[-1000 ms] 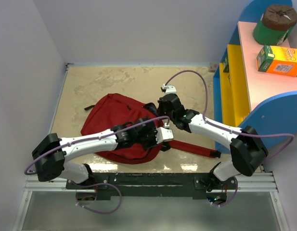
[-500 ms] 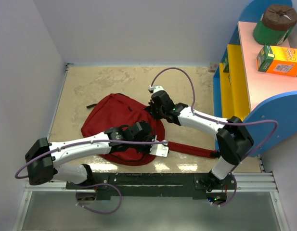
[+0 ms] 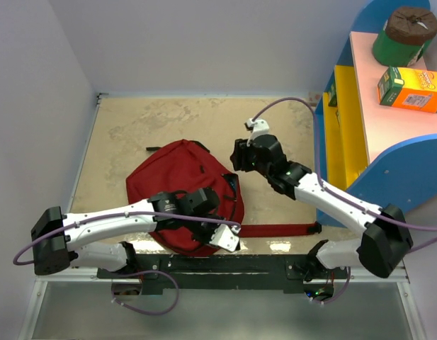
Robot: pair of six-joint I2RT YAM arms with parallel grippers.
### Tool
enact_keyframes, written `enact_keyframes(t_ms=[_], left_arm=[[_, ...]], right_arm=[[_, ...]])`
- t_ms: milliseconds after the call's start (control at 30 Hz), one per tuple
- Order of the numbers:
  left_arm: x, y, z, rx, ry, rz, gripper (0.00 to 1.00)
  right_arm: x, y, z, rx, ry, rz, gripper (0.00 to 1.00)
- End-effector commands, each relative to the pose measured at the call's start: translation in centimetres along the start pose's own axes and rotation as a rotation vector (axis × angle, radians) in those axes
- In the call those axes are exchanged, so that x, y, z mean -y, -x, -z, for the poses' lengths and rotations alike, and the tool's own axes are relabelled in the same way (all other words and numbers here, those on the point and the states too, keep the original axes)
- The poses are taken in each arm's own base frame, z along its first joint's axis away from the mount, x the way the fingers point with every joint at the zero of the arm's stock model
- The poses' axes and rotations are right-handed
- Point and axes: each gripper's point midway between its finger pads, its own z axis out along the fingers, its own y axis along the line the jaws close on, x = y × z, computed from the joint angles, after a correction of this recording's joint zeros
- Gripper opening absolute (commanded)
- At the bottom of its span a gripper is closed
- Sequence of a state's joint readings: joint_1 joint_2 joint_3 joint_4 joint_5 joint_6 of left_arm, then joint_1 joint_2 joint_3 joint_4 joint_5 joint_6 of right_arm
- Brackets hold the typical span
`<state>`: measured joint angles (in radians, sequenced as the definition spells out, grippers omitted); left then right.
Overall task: Pack the student bag
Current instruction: Zip the student bag at the center of the board.
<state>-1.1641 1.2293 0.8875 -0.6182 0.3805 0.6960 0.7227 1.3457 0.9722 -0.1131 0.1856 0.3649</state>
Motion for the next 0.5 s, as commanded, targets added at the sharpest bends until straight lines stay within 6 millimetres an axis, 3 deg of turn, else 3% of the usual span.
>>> enact_keyframes(t_ms=[0, 33, 100, 133, 200, 267, 300, 367, 433, 467], left_arm=[[2.2, 3.4, 1.4, 0.123, -0.128, 0.058, 0.49], [1.9, 4.3, 1.9, 0.148, -0.129, 0.053, 0.61], [1.5, 4.4, 2.5, 0.147, -0.127, 0.049, 0.68], [1.0, 4.4, 2.9, 0.144, -0.112, 0.045, 0.73], [-0.1, 4.2, 4.0, 0.131, -0.080, 0.025, 0.77], [-1.3, 3.6, 5.1, 0.092, -0.036, -0.022, 0.86], [-2.0, 3.4, 5.6, 0.075, -0.006, -0.038, 0.90], [-5.5, 2.6, 7.5, 0.030, 0.134, -0.061, 0.98], [-8.4, 0.5, 8.6, -0.030, 0.262, -0.036, 0.99], [-11.3, 0.2, 9.5, -0.018, 0.404, -0.001, 1.00]], right_arm=[[-0.2, 2.0, 0.6, 0.111, 0.022, -0.099, 0.58], [-0.1, 1.2, 0.7, 0.094, 0.028, -0.108, 0.62], [-0.3, 1.2, 1.4, 0.102, 0.043, -0.160, 0.64], [0.0, 0.1, 1.7, 0.070, 0.034, -0.172, 0.65], [-0.1, -0.1, 3.3, 0.077, 0.051, -0.208, 0.65], [0.3, -2.0, 4.1, 0.041, 0.038, -0.245, 0.65], [0.1, -2.0, 4.9, 0.043, 0.043, -0.270, 0.65], [0.2, -3.3, 5.6, 0.008, 0.032, -0.289, 0.65], [-1.3, -3.5, 7.0, 0.009, 0.078, -0.337, 0.65], [-1.8, -3.9, 7.4, -0.002, 0.081, -0.348, 0.65]])
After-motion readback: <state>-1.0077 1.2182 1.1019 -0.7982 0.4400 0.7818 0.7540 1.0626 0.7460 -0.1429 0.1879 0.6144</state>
